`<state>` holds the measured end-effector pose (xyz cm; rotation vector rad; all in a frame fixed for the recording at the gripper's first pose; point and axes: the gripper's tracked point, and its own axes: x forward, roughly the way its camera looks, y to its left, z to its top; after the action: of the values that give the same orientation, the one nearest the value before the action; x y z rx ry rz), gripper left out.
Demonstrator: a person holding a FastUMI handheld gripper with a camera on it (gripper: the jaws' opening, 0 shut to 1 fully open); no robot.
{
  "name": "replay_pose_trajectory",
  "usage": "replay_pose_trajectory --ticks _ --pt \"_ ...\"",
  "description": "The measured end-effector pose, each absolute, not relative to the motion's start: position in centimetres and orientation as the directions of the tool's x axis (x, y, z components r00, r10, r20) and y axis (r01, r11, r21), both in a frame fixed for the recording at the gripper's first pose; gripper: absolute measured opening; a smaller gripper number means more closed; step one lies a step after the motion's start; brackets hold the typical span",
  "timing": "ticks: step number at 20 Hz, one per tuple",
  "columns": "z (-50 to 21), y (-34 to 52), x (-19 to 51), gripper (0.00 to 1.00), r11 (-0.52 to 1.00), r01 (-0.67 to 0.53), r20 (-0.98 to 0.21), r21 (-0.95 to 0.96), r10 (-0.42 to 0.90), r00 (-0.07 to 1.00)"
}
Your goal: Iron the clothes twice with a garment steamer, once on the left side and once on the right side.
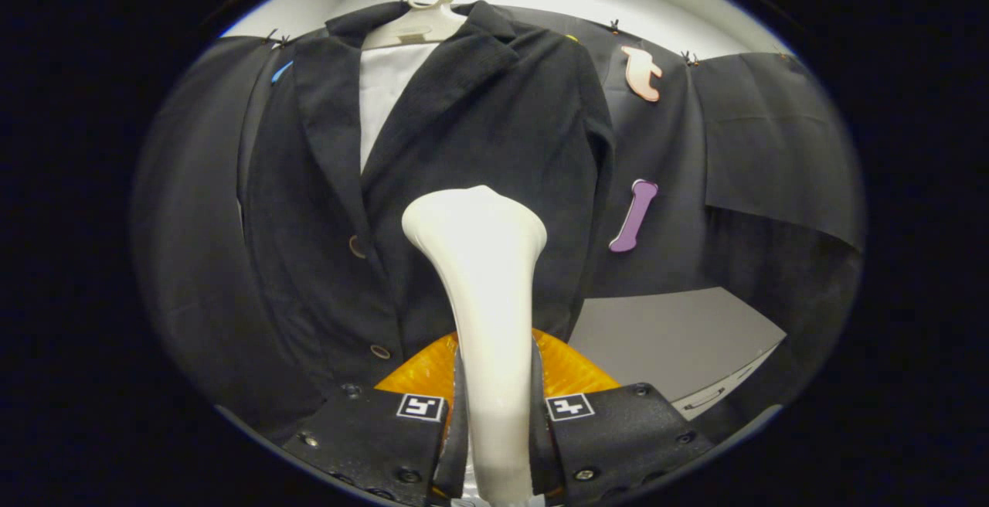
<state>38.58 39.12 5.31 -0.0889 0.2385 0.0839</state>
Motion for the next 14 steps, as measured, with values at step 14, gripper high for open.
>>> replay_pose_trajectory --ticks 14 --pt "-4.2 37.8 38.0 0.35 0.99 -0.068 -0.313 -0.124 0.026 0.949"
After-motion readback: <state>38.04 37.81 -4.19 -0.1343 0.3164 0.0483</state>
